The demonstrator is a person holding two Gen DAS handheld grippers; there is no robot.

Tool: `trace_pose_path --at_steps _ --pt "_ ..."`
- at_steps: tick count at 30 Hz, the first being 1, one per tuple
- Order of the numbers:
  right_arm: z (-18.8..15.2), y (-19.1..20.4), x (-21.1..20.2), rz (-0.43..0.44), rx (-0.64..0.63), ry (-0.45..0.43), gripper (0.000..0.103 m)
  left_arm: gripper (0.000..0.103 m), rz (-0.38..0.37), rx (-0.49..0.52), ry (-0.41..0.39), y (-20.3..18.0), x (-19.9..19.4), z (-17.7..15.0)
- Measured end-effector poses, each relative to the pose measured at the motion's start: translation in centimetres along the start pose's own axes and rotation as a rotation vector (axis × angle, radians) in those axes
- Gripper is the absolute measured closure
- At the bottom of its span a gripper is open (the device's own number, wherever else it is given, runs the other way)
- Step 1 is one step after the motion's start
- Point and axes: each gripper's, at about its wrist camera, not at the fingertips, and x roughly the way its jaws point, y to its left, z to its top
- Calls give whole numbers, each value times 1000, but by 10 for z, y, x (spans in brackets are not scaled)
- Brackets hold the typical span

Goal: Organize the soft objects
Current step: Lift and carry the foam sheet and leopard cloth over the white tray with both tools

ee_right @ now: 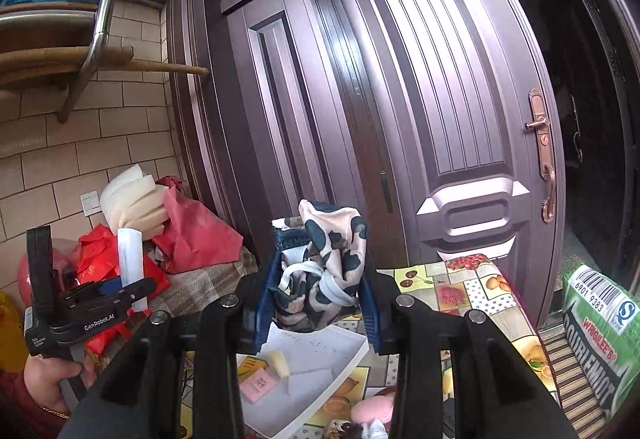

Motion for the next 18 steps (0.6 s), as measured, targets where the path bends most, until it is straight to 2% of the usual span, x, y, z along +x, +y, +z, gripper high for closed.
trace_pose_path --at_steps 5,12,18 --pt "7 19 6 58 -35 -26 66 53 36 -26 -42 14 -6 10" --pt "14 46 21 68 -59 -47 66 53 45 -9 -64 25 -5 30" --pt "11 57 29 86 -40 -49 66 53 48 -1 -74 35 -6 33"
